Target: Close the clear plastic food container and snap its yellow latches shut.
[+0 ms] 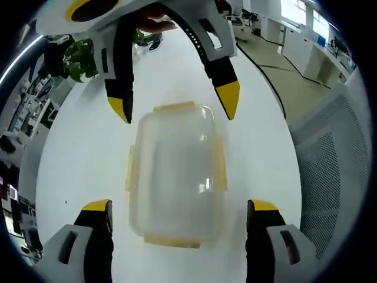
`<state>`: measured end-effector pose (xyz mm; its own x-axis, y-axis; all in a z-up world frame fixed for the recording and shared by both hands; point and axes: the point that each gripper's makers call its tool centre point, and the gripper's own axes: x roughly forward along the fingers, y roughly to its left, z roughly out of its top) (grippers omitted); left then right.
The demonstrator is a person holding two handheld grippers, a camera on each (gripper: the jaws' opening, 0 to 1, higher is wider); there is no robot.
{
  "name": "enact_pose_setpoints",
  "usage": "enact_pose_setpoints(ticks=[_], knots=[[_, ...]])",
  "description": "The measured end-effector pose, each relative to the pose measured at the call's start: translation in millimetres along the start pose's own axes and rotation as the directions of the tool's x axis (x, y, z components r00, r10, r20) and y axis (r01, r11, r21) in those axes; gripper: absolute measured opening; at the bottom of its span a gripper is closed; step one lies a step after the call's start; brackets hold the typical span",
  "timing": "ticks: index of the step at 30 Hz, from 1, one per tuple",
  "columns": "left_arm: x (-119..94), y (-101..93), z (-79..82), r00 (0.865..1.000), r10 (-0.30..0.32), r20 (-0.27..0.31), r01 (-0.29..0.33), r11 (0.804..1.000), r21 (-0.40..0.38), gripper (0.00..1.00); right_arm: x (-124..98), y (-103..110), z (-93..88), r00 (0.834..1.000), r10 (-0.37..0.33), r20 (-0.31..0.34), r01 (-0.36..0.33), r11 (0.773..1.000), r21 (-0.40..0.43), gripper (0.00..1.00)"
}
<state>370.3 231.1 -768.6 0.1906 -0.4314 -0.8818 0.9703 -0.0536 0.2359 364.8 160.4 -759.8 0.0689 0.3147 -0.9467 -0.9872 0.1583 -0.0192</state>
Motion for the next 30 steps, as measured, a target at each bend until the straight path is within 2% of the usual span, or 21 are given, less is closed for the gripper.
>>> enact_pose_setpoints(ticks=[5, 16, 30], knots=[[-0.9, 3.8, -2.7, 1.000, 0.014, -0.002, -0.014, 1.000, 0.005, 0.99, 3.3, 1.1, -1.1, 1.000, -0.024, 0.010, 0.024, 1.000, 0.002, 0.85], [-1.4, 9.2, -2.9, 1.000, 0.020, 0.011, -0.020, 1.000, -0.003, 0.99, 7.8, 1.4, -1.5, 0.999, -0.032, 0.010, 0.032, 0.999, 0.001, 0.86], [13.6, 3.5, -7.0, 1.000, -0.009, 0.002, 0.009, 1.000, -0.022, 0.98, 18.5, -4.6, -8.7, 0.999, -0.039, -0.014, 0.038, 0.999, -0.022, 0.85]])
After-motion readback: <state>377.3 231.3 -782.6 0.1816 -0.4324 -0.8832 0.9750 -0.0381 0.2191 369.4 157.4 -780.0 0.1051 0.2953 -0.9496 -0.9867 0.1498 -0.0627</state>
